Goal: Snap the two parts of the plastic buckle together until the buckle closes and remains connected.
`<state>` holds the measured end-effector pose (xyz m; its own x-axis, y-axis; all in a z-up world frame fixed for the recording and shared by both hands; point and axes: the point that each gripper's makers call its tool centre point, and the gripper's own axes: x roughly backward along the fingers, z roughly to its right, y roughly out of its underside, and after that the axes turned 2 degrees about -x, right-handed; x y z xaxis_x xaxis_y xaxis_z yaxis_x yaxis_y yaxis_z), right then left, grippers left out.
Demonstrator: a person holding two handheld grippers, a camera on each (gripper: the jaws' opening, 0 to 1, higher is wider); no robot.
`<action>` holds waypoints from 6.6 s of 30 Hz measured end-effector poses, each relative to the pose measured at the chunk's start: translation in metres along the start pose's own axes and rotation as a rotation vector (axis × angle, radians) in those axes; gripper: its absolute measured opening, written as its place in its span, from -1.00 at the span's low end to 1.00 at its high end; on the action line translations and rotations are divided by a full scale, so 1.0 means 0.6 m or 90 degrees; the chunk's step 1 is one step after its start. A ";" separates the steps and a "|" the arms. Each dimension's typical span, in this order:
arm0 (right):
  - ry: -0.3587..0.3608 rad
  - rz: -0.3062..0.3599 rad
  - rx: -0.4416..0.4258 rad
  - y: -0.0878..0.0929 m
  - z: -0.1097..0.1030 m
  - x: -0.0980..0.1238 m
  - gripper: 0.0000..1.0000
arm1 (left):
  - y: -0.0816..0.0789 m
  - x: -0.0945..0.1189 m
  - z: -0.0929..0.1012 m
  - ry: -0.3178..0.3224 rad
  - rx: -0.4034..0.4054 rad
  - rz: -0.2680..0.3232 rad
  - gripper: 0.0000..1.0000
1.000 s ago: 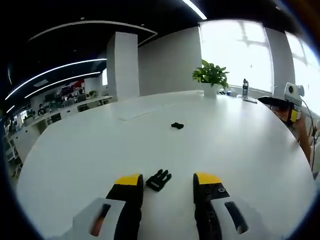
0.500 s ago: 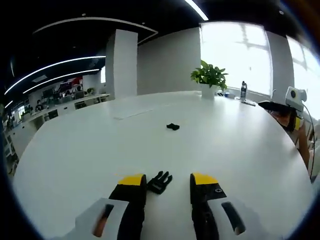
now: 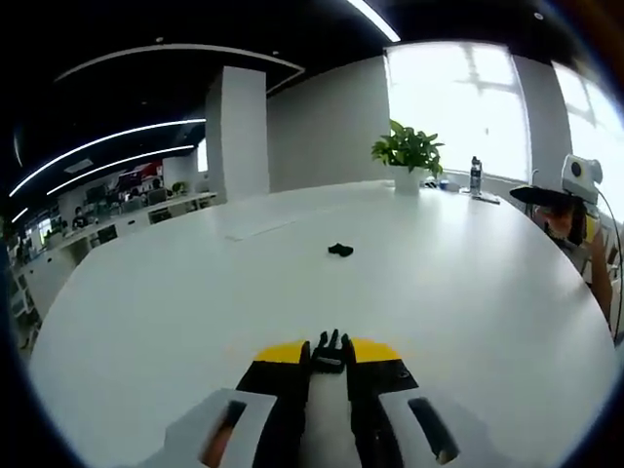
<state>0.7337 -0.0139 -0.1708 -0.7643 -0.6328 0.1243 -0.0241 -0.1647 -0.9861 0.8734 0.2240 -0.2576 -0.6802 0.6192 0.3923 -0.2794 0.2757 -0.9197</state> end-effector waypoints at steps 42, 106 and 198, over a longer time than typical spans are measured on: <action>-0.010 -0.008 -0.010 0.013 -0.024 0.001 0.87 | 0.005 0.024 -0.034 -0.128 0.083 0.001 -0.24; 0.043 -0.020 -0.047 0.017 0.068 -0.139 0.73 | 0.004 0.062 0.138 0.097 -0.055 -0.004 -0.75; -0.244 -0.192 0.027 0.098 0.082 -0.444 -0.15 | 0.039 0.087 0.240 0.241 -0.119 -0.026 -0.75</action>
<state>0.9677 0.1076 -0.2562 -0.4355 -0.7835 0.4432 -0.1750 -0.4093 -0.8955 0.7337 0.1571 -0.2606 -0.3652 0.8216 0.4378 -0.1495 0.4124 -0.8987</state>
